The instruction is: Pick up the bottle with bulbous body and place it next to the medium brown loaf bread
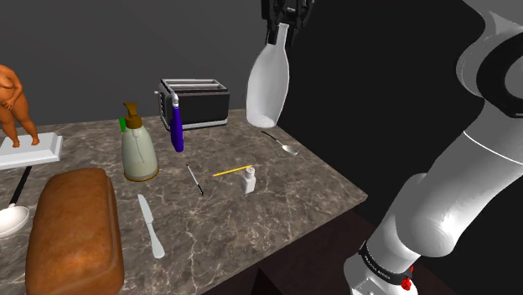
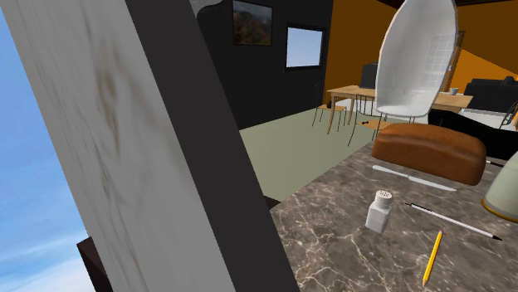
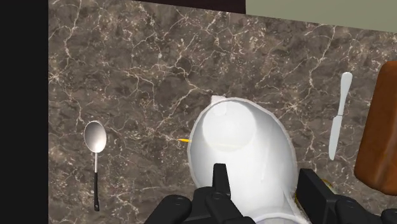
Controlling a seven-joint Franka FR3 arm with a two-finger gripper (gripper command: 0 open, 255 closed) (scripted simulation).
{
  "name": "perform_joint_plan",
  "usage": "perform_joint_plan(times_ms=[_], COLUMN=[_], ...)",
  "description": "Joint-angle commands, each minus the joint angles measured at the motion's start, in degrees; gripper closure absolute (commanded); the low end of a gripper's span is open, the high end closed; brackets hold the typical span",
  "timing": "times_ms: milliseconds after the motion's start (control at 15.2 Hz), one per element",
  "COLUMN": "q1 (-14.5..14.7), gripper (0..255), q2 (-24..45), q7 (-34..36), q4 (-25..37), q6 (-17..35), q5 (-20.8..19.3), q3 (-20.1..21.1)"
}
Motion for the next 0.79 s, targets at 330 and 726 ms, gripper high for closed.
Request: perform_joint_plan(times_ms=[330, 726], q1=[4.6, 9.9], gripper=[255, 255], q2=[6.1, 14.7], q7=[10.0, 18.2], q4=[2.7, 9.5], q6=[3.6, 5.1], q5=[-1.0, -3.9], q3=[5.7, 9.9])
